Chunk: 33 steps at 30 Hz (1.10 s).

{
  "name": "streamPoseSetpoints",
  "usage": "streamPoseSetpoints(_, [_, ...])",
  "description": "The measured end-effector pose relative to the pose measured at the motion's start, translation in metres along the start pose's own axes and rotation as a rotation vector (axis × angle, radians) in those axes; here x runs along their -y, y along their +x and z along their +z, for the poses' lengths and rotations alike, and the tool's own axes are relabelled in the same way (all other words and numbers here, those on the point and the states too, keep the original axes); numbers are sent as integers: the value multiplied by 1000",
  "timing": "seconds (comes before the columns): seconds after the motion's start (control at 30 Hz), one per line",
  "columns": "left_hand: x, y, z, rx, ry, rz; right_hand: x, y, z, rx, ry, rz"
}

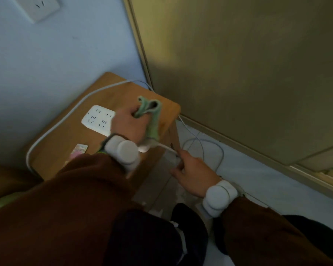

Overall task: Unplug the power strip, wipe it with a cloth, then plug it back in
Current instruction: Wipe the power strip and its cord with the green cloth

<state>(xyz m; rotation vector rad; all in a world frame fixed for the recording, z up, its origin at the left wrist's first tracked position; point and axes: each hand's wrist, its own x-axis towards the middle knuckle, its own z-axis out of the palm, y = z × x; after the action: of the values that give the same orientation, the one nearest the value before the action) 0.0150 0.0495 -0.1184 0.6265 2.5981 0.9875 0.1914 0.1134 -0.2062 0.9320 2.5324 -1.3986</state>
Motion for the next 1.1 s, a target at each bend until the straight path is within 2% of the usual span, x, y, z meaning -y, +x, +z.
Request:
streamPoseSetpoints(0.1, [20, 8, -33, -77, -2, -56, 2, 3, 0, -21, 35, 16])
streamPoseSetpoints(0.23, [35, 9, -50, -79, 49, -66, 5, 7, 1, -52, 56, 20])
streamPoseSetpoints(0.43, [37, -5, -24, -33, 126, -14, 9, 5, 2, 6, 42, 43])
streamPoseSetpoints(0.7, [15, -24, 11, 18, 113, 86, 8, 6, 3, 40, 11, 30])
streamPoseSetpoints(0.8, [-3, -35, 27, 158, 57, 68, 9, 7, 2, 43, 5, 19])
streamPoseSetpoints(0.9, [-16, -45, 40, 306, -97, 23, 14, 3, -2, 79, -84, -39])
streamPoseSetpoints(1.1, [-5, -35, 34, 250, -361, -135, 20, -7, -13, 99, -92, -44])
